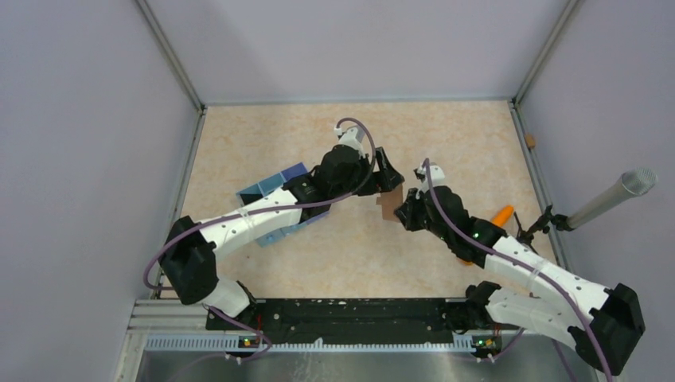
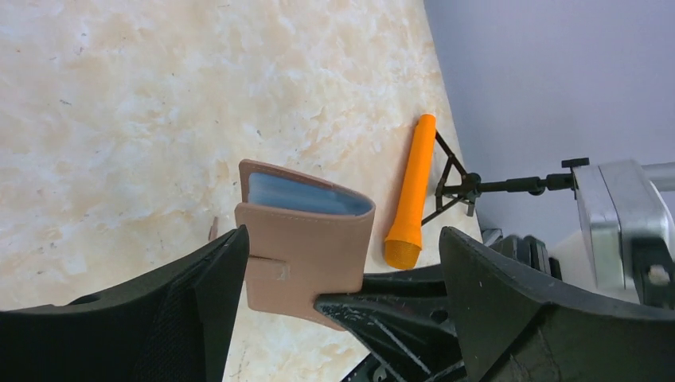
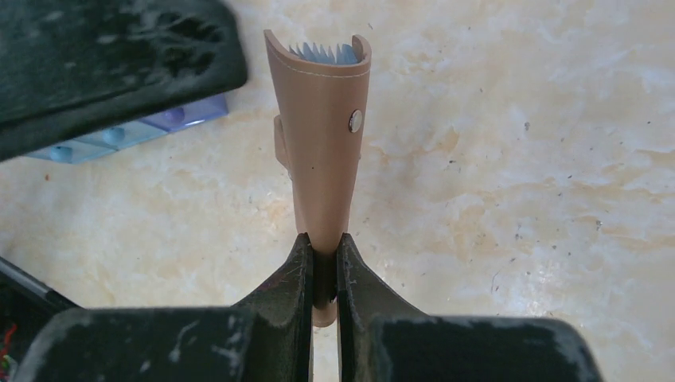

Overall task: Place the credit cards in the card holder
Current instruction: Close the card holder at the center of the board.

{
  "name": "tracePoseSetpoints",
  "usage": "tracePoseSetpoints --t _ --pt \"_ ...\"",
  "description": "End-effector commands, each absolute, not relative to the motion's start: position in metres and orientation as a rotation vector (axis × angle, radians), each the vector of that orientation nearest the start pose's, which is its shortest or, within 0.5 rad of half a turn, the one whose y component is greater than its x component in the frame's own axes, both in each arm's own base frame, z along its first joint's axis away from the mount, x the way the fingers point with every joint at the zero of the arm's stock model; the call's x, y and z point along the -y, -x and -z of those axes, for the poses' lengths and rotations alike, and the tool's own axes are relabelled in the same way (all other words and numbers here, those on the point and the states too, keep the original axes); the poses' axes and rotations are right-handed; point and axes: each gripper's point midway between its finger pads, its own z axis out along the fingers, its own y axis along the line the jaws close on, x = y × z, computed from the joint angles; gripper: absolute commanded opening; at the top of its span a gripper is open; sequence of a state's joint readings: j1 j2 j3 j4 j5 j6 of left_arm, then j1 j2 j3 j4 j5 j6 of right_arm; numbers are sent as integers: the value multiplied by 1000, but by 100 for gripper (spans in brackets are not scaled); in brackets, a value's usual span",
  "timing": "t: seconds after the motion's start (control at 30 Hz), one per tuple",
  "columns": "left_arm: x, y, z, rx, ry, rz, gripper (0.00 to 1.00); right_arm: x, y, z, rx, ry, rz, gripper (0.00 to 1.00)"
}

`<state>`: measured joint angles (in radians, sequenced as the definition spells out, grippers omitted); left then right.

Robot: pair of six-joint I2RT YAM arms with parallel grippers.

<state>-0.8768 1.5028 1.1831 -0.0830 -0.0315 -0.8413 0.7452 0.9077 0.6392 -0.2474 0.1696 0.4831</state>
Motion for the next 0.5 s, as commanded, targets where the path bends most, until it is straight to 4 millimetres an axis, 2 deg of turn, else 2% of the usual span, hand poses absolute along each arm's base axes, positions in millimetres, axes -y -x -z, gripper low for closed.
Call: tracePoseSetpoints --t 0.0,0.3,0.4,0.47 --pt "391 -287 -234 -2112 10 1104 93 -206 -248 -196 -2003 176 -456 0" --pt "384 -284 -195 -2220 66 1047 91 -218 -250 -196 -1967 241 -163 0" --pt "378 -286 -185 -2226 113 1050 87 -226 -250 -192 -1951 260 -91 0" --pt "376 -291 -185 -2209 137 1076 80 -232 -250 -188 -1949 279 -47 0"
